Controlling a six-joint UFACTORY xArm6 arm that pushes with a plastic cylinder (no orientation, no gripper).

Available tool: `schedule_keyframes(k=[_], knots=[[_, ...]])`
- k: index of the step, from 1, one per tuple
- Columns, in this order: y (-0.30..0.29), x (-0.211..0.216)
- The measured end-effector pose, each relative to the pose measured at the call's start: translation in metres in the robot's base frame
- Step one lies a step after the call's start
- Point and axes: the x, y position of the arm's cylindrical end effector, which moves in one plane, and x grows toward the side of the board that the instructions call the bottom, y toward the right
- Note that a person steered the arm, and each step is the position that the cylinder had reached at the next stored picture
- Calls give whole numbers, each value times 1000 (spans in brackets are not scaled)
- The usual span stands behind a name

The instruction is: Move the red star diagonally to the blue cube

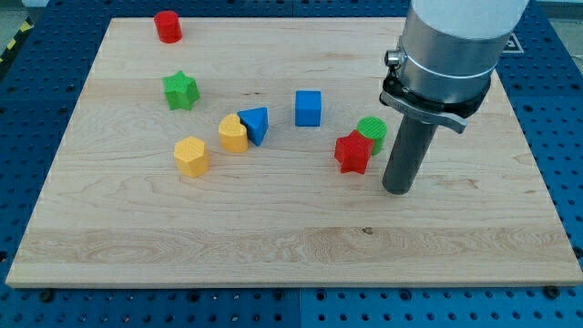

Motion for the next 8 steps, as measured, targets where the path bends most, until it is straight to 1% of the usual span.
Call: schedule_keyframes(k=[2, 3, 5, 8], knots=[[-41, -15], [-65, -33], [-83, -75], [-82, -138]])
